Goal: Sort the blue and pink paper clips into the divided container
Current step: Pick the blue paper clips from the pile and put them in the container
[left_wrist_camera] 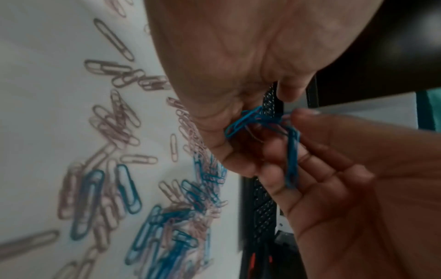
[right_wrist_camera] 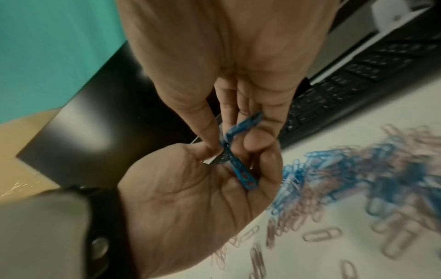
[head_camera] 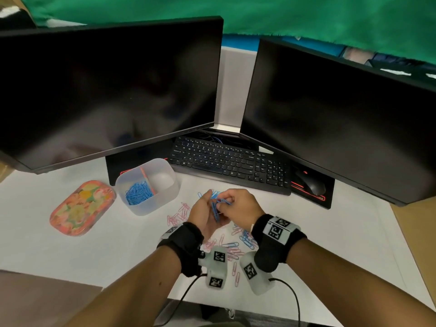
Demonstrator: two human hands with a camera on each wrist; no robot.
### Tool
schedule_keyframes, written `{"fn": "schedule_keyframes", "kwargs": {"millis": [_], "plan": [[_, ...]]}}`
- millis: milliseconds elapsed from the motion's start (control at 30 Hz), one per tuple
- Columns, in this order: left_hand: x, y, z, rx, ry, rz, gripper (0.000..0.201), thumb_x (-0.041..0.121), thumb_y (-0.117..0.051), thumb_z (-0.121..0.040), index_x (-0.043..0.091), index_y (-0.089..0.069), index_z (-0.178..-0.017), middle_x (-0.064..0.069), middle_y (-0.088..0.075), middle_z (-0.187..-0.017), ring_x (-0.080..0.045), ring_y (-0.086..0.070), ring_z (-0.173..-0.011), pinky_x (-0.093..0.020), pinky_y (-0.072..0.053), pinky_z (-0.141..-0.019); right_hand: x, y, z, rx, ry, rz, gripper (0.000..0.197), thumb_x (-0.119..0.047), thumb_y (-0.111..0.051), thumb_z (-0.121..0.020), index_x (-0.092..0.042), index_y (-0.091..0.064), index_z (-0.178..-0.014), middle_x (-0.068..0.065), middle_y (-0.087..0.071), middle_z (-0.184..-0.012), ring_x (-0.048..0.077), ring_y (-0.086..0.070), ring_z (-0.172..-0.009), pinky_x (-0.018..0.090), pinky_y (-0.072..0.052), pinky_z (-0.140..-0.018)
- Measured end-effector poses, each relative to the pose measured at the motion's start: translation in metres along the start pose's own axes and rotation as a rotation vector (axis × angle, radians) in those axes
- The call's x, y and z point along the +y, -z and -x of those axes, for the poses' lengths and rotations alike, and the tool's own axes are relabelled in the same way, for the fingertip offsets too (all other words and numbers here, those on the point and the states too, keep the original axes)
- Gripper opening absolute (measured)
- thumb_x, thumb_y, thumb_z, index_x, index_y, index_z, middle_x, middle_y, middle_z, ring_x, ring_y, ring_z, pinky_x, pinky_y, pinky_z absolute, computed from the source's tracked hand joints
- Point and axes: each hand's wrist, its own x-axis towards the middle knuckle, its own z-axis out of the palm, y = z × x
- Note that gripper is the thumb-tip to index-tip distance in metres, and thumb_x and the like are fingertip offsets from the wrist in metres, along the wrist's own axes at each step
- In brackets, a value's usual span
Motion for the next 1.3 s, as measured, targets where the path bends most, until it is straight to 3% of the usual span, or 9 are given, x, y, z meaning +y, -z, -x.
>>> {"fn": "schedule_keyframes", "kwargs": {"millis": [200, 367, 533, 700, 867, 933, 1000, 1133, 1300], "plan": [[0.015, 0.0, 0.004, 0.023, -0.014, 0.177, 0.047, 0.032, -0.027, -0.103, -0.002, -0.06, -0.107, -0.018, -0.071, -0.09, -0.026, -0.064, -0.084, -0.038, -0.051, -0.077, -0.026, 0.004, -0.003, -0.087, 0.082, 0.108, 0.032, -0.015, -0.05, -0.09, -0.016, -0.064, -0.119, 0.0, -0.067, -0.116, 0.012, -0.062, -0.106, 0.024, -0.05, -0.093], [0.042, 0.02, 0.009, 0.117, -0.085, 0.225, 0.033, 0.025, -0.032, -0.1, 0.005, -0.055, -0.087, -0.012, -0.059, -0.072, -0.024, -0.057, -0.067, -0.034, -0.052, -0.068, -0.028, 0.02, -0.008, 0.037, 0.143, 0.028, 0.024, -0.018, -0.051, -0.092, -0.02, -0.067, -0.11, -0.003, -0.07, -0.107, 0.011, -0.064, -0.099, 0.031, -0.052, -0.093], [0.097, 0.066, 0.026, 0.206, -0.289, 0.264, 0.026, 0.02, -0.033, -0.095, 0.012, -0.05, -0.077, -0.006, -0.053, -0.067, -0.022, -0.052, -0.064, -0.031, -0.05, -0.061, -0.002, 0.03, -0.01, -0.021, 0.056, 0.006, 0.019, -0.02, -0.053, -0.093, -0.021, -0.065, -0.108, -0.004, -0.068, -0.104, 0.012, -0.064, -0.098, 0.03, -0.051, -0.091], [0.134, 0.099, 0.033, 0.471, -0.395, -0.015, 0.023, 0.012, -0.033, -0.092, 0.016, -0.049, -0.076, -0.003, -0.046, -0.072, -0.017, -0.044, -0.064, -0.028, -0.041, -0.061, 0.032, 0.028, -0.008, -0.006, 0.005, 0.127, 0.016, -0.021, -0.056, -0.091, -0.022, -0.067, -0.102, -0.004, -0.069, -0.103, 0.012, -0.064, -0.097, 0.028, -0.049, -0.09], [0.137, 0.11, 0.016, 0.664, -0.337, -0.367, 0.035, 0.02, -0.044, -0.093, 0.007, -0.056, -0.123, -0.016, -0.053, -0.134, -0.024, -0.049, -0.102, -0.039, -0.044, -0.092, 0.051, 0.032, -0.002, -0.018, -0.051, 0.196, 0.019, -0.017, -0.052, -0.091, -0.019, -0.067, -0.104, -0.004, -0.068, -0.099, 0.013, -0.063, -0.094, 0.022, -0.046, -0.08], [0.133, 0.101, 0.016, 0.706, -0.392, -0.516, 0.037, 0.017, -0.043, -0.095, 0.005, -0.054, -0.128, -0.019, -0.052, -0.134, -0.029, -0.05, -0.107, -0.04, -0.043, -0.099, 0.056, 0.037, 0.003, -0.01, -0.065, 0.207, 0.021, -0.013, -0.051, -0.09, -0.019, -0.068, -0.101, -0.005, -0.067, -0.096, 0.012, -0.063, -0.091, 0.019, -0.044, -0.076], [0.124, 0.089, 0.02, 0.762, -0.551, -0.649, 0.026, 0.015, -0.047, -0.094, 0.008, -0.06, -0.116, -0.014, -0.058, -0.119, -0.027, -0.053, -0.103, -0.032, -0.043, -0.09, 0.063, 0.042, 0.007, 0.002, -0.069, 0.239, 0.023, -0.009, -0.048, -0.089, -0.019, -0.069, -0.093, -0.006, -0.067, -0.092, 0.008, -0.062, -0.082, 0.013, -0.043, -0.068], [0.096, 0.064, 0.026, 0.539, -0.773, -0.998, 0.012, 0.01, -0.059, -0.088, 0.02, -0.065, -0.088, 0.005, -0.063, -0.084, -0.017, -0.059, -0.075, -0.027, -0.049, -0.073, 0.079, 0.048, 0.021, -0.009, -0.062, 0.299, 0.026, -0.003, -0.047, -0.086, -0.021, -0.066, -0.081, -0.004, -0.068, -0.085, 0.01, -0.062, -0.076, 0.008, -0.041, -0.06], [0.039, 0.032, 0.015, 0.119, -0.629, -1.449, 0.018, 0.013, -0.059, -0.083, 0.028, -0.067, -0.076, 0.012, -0.066, -0.074, -0.004, -0.057, -0.063, -0.02, -0.049, -0.066, 0.094, 0.037, 0.041, -0.082, -0.015, 0.358, 0.016, -0.007, -0.055, -0.083, -0.018, -0.065, -0.077, 0.005, -0.067, -0.077, 0.019, -0.063, -0.071, 0.024, -0.051, -0.066]]}}
